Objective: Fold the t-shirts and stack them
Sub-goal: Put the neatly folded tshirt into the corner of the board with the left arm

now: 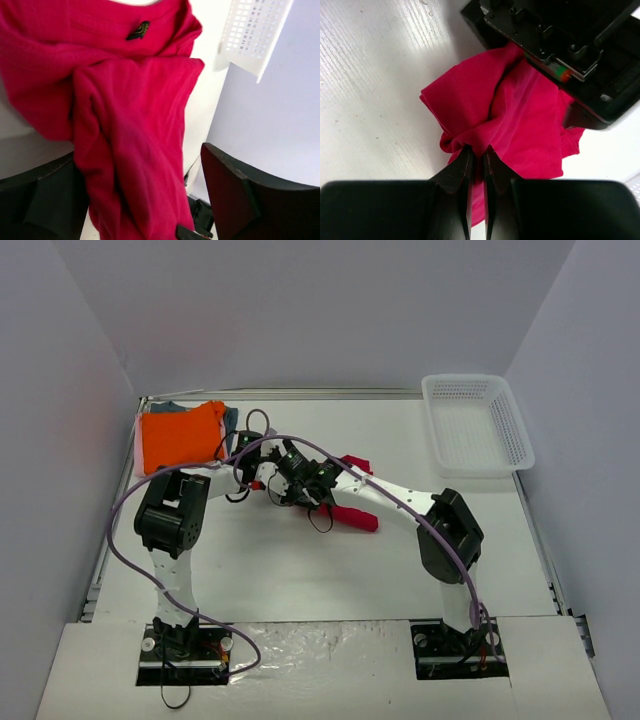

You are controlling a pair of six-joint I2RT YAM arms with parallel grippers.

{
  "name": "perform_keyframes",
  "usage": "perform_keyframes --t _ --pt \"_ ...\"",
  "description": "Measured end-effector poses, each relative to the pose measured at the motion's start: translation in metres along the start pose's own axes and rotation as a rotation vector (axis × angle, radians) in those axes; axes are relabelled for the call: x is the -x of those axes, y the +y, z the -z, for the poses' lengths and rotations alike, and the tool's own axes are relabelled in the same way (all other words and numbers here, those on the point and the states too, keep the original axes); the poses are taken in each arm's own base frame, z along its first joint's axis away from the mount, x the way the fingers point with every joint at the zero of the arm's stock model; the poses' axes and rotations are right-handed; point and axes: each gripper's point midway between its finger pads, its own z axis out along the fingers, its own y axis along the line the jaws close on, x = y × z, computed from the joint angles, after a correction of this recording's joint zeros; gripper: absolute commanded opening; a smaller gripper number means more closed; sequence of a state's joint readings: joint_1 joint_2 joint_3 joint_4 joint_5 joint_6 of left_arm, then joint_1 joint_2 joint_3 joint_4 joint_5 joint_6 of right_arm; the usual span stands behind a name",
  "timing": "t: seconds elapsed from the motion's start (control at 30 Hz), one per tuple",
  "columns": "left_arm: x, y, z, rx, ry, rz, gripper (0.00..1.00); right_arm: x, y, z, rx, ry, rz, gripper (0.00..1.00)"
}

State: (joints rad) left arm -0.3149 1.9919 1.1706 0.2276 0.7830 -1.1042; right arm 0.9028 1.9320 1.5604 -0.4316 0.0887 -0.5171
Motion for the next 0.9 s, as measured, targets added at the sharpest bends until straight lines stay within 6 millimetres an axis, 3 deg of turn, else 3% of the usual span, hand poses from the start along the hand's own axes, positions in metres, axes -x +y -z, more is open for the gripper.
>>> perform_keyframes --t 0.1,0.17,0.27,0.4,0.5,0.6,0.7,0.77,0.83,0.9 --pt "0.0 -0.008 -0.002 -0.037 0.007 -0.006 0.03 -0.001 0.002 -0.004 0.009 0.005 0.002 0.03" --pt "0.001 -0.012 -0.003 -0.059 0.007 -0.014 0.02 -0.002 0.005 -0.006 0.021 0.011 0.005 0.39" --pt "0.001 -0.018 -0.002 -0.076 0.016 -0.026 0.02 -0.004 0.009 -0.007 0.044 0.015 0.016 0.65" --pt "0.004 -0.032 0.0 -0.108 0.027 -0.063 0.02 -0.009 0.021 -0.002 0.129 0.009 0.048 0.7" --pt "0.01 -0.043 0.004 -0.11 0.036 -0.121 0.02 -0.029 0.027 0.027 0.237 0.016 0.078 0.72" --pt "0.022 -0.047 0.011 -0.058 0.027 -0.207 0.02 -0.065 -0.007 0.074 0.255 -0.013 0.02 0.71" --pt "0.041 -0.043 0.022 0.05 -0.009 -0.307 0.02 -0.122 -0.056 0.117 0.149 -0.023 -0.12 0.71" --pt "0.057 -0.039 0.031 0.154 -0.046 -0.379 0.02 -0.162 -0.07 0.136 0.098 -0.002 -0.207 0.7" --pt "0.071 -0.037 0.039 0.238 -0.073 -0.444 0.02 -0.179 -0.056 0.141 0.127 0.009 -0.23 0.71" --pt "0.094 -0.037 0.052 0.361 -0.127 -0.534 0.03 -0.182 -0.035 0.138 0.201 0.003 -0.23 0.71"
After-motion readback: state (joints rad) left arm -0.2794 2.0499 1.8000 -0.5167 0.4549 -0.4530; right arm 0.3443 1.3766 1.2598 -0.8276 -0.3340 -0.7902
